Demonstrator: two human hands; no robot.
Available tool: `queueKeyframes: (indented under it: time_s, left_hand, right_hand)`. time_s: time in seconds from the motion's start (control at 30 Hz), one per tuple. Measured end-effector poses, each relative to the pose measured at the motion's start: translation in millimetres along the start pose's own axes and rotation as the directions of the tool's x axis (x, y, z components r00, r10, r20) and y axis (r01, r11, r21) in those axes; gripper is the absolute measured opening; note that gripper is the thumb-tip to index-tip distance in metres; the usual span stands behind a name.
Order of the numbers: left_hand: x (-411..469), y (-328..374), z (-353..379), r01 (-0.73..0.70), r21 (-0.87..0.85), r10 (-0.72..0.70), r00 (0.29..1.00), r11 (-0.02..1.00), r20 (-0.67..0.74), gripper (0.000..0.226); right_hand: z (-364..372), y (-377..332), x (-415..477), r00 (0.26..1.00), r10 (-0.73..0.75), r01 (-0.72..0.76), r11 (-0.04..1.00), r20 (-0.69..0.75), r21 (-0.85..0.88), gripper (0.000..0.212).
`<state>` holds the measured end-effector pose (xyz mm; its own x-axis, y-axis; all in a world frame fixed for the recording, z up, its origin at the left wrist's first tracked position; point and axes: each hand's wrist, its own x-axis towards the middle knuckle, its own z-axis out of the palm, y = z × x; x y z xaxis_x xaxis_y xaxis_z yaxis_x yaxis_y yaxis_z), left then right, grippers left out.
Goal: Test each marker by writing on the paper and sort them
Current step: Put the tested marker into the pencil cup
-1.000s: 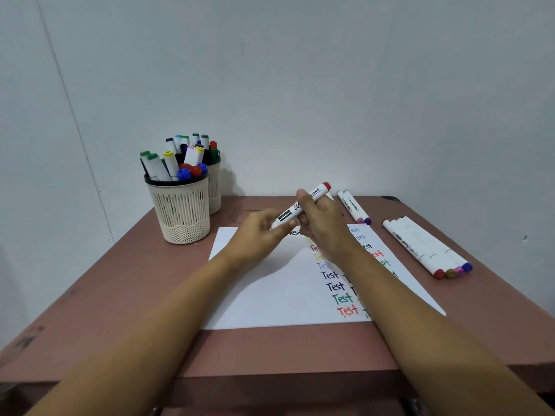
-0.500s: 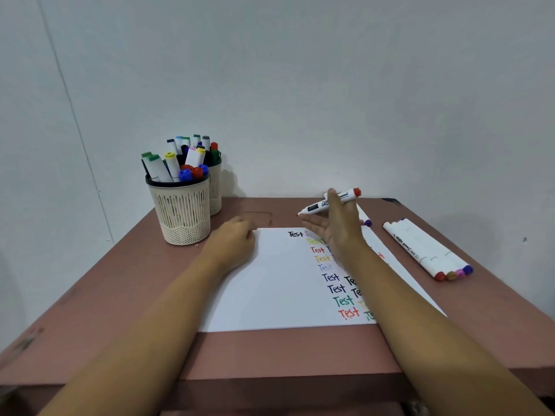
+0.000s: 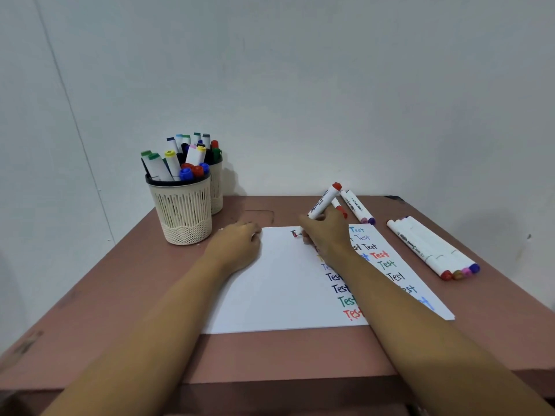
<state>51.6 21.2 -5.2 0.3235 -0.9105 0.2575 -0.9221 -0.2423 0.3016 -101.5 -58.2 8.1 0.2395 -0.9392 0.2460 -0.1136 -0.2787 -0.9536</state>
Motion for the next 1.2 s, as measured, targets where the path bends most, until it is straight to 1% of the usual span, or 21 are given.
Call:
queueKeyframes:
  time_s: [0.07,0.17,0.2,0.27,0.37,0.43,0.57,0.63,0.83,0.97,1.1,1.2]
  left_hand:
    - [0,0,0,0.001,-0.005,-0.001,1.000,1.000,-0.003,0.034]
    - [0,1,0,0.004,-0.004,-0.003,1.000,1.000,0.003,0.035]
    - [0,1,0,0.004,-0.003,-0.004,1.000,1.000,0.003,0.035]
    - [0,0,0,0.006,-0.001,-0.006,1.000,1.000,0.003,0.035]
    - [1,-1,1,0.007,0.000,-0.007,1.000,1.000,0.006,0.035]
    - [1,-1,1,0.006,0.002,-0.006,1.000,1.000,0.005,0.035]
    - [1,-1,2,0.004,0.003,-0.004,1.000,1.000,0.001,0.035]
    - [2,-2,2,0.003,0.005,-0.003,1.000,1.000,0.002,0.035]
    - [2,-3,2,0.001,-0.002,-0.001,1.000,1.000,-0.005,0.035]
    - [2,-2,2,-0.003,-0.002,0.003,1.000,1.000,-0.006,0.035]
    - [2,-2,2,-0.003,0.001,0.003,1.000,1.000,-0.002,0.035]
    - [1,-2,2,-0.006,0.000,0.006,1.000,1.000,-0.004,0.035]
  right_hand:
    - [-1,-1,-1,1.000,-0.003,0.003,1.000,-0.002,0.006,0.009]
    - [0,1,0,1.000,0.006,-0.006,1.000,0.000,0.031,0.016]
    - [1,1,0,1.000,0.005,-0.005,1.000,0.005,0.028,0.016]
    - [1,1,1,1.000,-0.004,0.004,1.000,0.020,0.018,0.008]
    - [2,4,2,1.000,-0.026,0.026,0.999,0.003,-0.021,0.013]
    - [3,6,3,0.999,-0.032,0.032,0.999,-0.023,-0.029,0.012]
    - [2,6,4,1.000,0.008,-0.007,1.000,-0.006,0.026,0.010]
    - [2,6,3,1.000,-0.010,0.010,0.999,0.004,0.040,0.010]
    - [3,6,3,0.999,-0.035,0.036,0.999,0.032,-0.026,0.014]
    - [2,11,6,0.999,-0.030,0.029,0.999,-0.046,-0.026,0.016]
    - [3,13,7,0.999,-0.047,0.046,0.998,-0.027,-0.033,0.013]
    - [4,14,7,0.998,-0.040,0.038,0.998,-0.046,-0.050,0.014]
